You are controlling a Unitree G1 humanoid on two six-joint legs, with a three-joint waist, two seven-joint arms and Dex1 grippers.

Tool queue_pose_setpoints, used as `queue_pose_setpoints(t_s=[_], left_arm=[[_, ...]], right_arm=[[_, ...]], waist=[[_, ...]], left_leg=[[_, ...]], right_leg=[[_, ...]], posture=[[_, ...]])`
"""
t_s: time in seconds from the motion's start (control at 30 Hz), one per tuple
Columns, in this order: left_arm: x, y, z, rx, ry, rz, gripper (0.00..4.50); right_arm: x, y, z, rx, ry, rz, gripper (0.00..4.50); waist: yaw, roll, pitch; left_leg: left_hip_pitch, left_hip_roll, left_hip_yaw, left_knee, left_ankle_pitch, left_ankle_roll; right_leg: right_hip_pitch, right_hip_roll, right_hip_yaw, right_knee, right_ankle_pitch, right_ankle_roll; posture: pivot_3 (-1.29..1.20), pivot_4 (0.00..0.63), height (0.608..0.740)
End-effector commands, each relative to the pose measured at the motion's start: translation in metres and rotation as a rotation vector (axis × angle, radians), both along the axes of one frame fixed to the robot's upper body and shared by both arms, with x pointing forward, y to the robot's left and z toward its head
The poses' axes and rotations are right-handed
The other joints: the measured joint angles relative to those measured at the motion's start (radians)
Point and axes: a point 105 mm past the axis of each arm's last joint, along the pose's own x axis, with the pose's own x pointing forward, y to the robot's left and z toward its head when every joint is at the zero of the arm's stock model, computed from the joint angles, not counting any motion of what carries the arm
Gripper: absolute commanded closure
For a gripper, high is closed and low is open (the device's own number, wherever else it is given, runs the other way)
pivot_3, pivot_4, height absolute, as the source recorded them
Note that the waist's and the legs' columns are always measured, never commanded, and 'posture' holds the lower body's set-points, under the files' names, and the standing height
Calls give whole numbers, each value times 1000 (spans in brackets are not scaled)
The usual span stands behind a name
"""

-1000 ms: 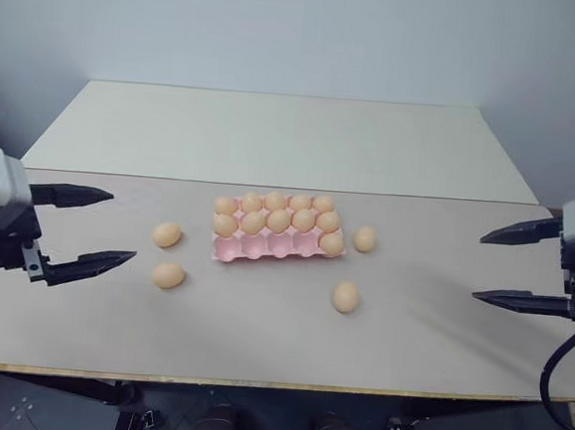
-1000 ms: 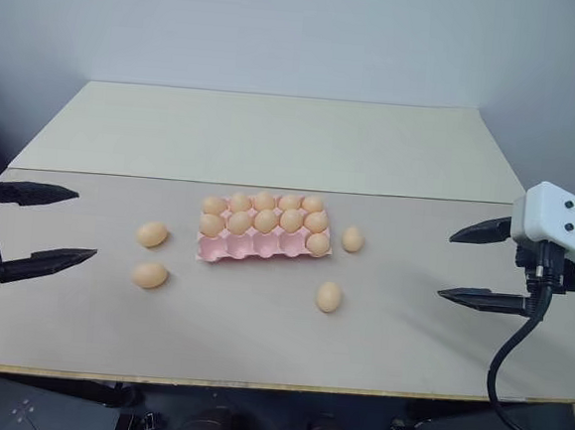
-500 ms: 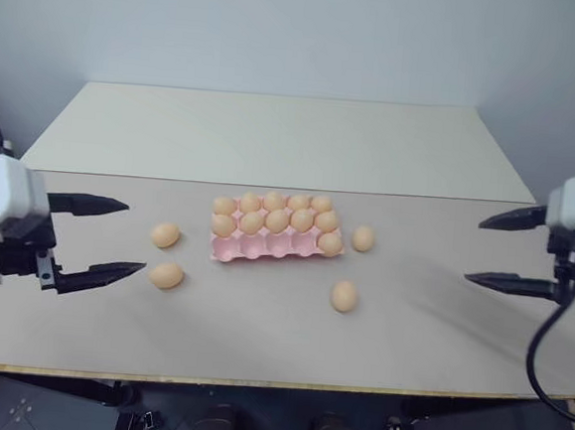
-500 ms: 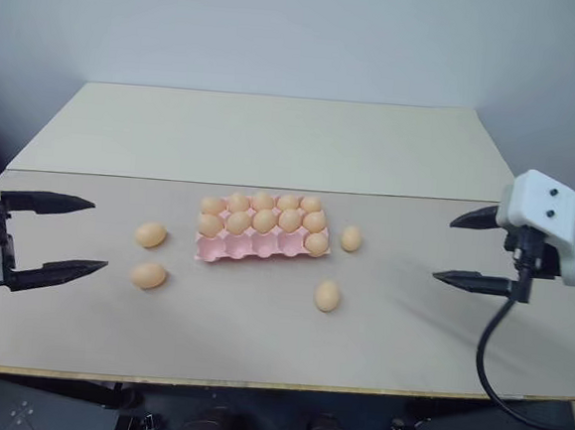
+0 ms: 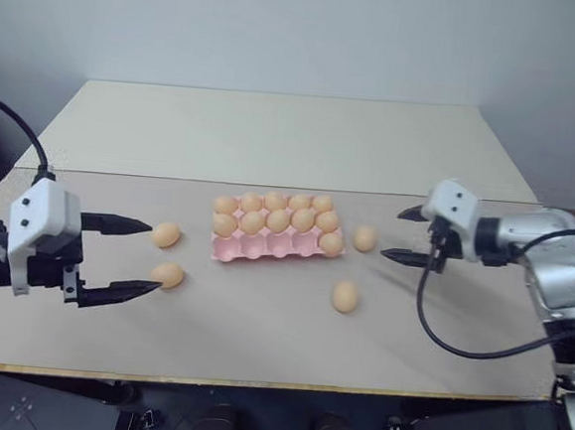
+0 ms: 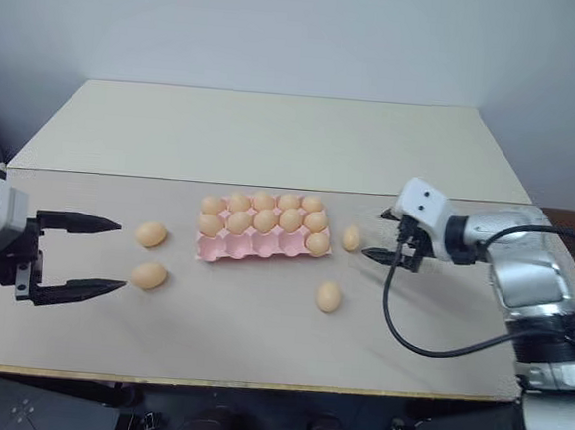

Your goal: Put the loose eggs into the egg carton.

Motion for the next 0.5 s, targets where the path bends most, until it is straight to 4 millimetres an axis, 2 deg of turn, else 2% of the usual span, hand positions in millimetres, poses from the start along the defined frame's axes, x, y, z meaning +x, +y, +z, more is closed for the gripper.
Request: queue_pose_setpoints(t_s=[0.03,0.2,0.5], left_arm=[[-2,-4,5,13,-31,-18,25],[-4,-2,4,18,-29,-10,25],[-7,1,3,25,-27,9,25]], right_arm=[[16,3,0,-38,-64,-15,0],[28,14,-14,-62,-51,10,0],[40,20,-25,-56,-28,15,0]], waist=[[0,0,0],[0,0,0],[-3,0,0]], left_leg=[[0,0,0,0,0,0],[0,0,0,0,0,0],[0,0,0,0,0,-1]], right_leg=[[0,0,0,0,0,0],[0,0,-1,0,0,0],[0,0,-1,0,0,0]], posture=[[0,150,740],[0,150,740],[0,150,740]])
